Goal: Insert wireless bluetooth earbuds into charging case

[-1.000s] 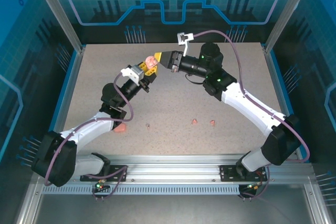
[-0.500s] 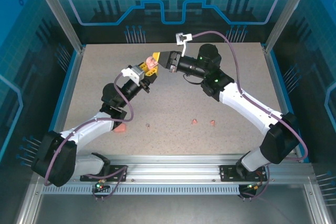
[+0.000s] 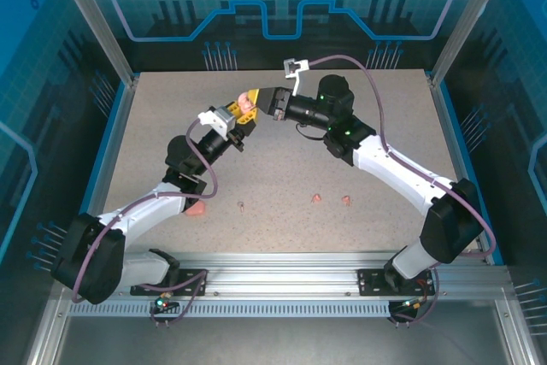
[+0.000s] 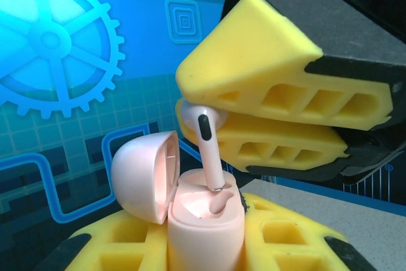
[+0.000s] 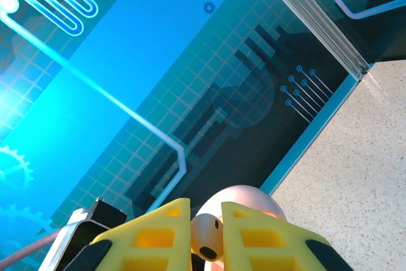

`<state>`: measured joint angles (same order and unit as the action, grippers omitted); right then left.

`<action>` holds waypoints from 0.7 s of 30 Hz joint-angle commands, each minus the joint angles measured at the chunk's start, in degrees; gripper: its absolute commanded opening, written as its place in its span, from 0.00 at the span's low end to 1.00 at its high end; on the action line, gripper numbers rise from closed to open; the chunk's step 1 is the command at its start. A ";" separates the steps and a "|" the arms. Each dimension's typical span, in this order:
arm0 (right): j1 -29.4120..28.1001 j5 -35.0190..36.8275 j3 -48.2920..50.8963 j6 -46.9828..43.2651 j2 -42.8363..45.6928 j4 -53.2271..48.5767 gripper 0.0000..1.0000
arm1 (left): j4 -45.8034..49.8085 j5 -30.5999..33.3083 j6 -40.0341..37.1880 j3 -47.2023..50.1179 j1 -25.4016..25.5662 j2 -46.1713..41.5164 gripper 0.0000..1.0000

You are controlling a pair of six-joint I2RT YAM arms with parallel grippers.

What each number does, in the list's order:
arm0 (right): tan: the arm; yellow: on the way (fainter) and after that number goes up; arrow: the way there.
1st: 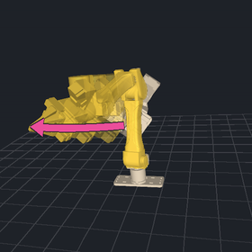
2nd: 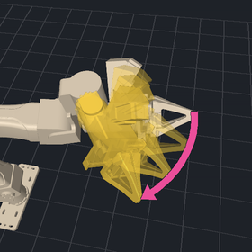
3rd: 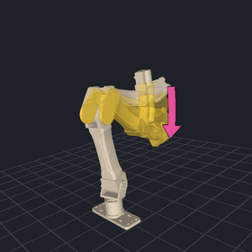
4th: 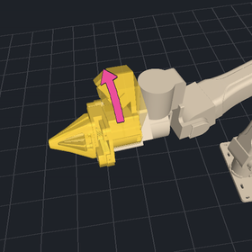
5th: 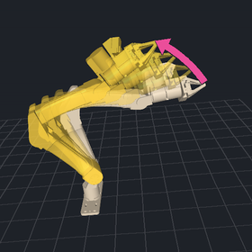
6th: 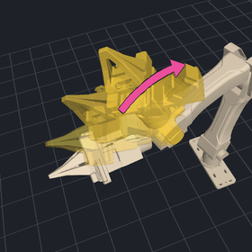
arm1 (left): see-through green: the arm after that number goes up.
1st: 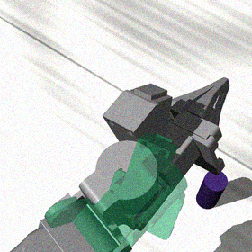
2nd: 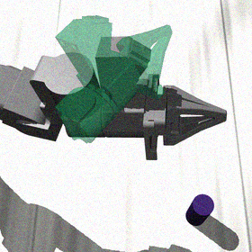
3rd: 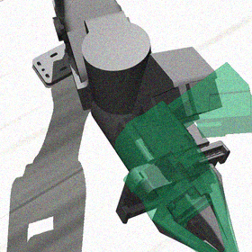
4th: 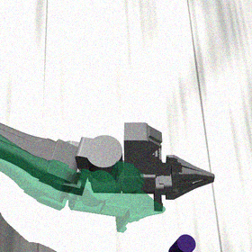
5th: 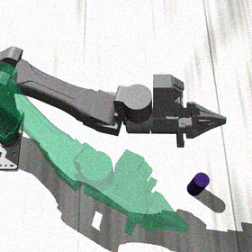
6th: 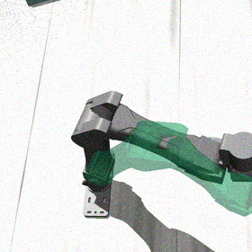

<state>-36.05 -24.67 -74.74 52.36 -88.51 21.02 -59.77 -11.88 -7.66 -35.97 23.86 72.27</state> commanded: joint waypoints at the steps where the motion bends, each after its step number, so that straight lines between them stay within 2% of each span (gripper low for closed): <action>1: 0.27 0.89 1.33 0.06 1.32 1.00 0.15 | -1.67 -1.19 -0.22 -1.85 0.43 -1.12 0.00; 21: 1.69 0.77 2.67 0.31 2.57 0.52 0.14 | -1.34 -1.50 -0.12 -2.08 0.54 -1.52 0.00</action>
<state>-34.96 -24.43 -72.97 52.58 -87.53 21.43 -58.78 -12.34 -7.66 -35.97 23.97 72.27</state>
